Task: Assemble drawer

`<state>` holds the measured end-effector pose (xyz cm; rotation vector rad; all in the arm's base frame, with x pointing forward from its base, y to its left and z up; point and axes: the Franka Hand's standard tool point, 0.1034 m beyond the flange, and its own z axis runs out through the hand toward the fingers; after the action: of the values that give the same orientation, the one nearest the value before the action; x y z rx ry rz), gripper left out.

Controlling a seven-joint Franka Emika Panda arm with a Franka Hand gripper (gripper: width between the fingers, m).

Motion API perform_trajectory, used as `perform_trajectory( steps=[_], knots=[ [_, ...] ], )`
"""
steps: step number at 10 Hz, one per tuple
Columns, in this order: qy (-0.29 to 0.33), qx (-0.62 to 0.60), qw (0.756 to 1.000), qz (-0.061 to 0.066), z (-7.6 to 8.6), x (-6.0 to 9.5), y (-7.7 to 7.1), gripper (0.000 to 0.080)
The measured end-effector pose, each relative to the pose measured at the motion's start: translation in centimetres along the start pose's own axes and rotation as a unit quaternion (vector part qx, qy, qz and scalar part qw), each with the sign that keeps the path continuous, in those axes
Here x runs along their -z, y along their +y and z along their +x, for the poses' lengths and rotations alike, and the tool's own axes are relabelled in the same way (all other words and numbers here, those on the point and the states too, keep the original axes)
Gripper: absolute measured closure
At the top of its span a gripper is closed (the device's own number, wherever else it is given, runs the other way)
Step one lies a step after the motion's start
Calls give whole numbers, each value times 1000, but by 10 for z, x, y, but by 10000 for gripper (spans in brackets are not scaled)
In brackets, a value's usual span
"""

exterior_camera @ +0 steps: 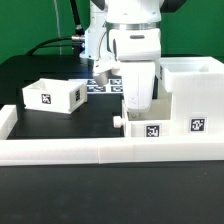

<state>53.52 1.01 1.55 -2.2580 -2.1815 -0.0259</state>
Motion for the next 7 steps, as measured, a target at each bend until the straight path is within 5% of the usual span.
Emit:
perform_trajectory(
  steps=[2,3,4,7],
  knots=[
    [-2,-6,1000,-10,1,15,7,380],
    [-4,-10,1000,-11,0,22,9,380],
    [-7,-15,1000,-10,-2,33,11,215],
    [-15,-11,1000,-16,-18,56,19,153]
  ],
)
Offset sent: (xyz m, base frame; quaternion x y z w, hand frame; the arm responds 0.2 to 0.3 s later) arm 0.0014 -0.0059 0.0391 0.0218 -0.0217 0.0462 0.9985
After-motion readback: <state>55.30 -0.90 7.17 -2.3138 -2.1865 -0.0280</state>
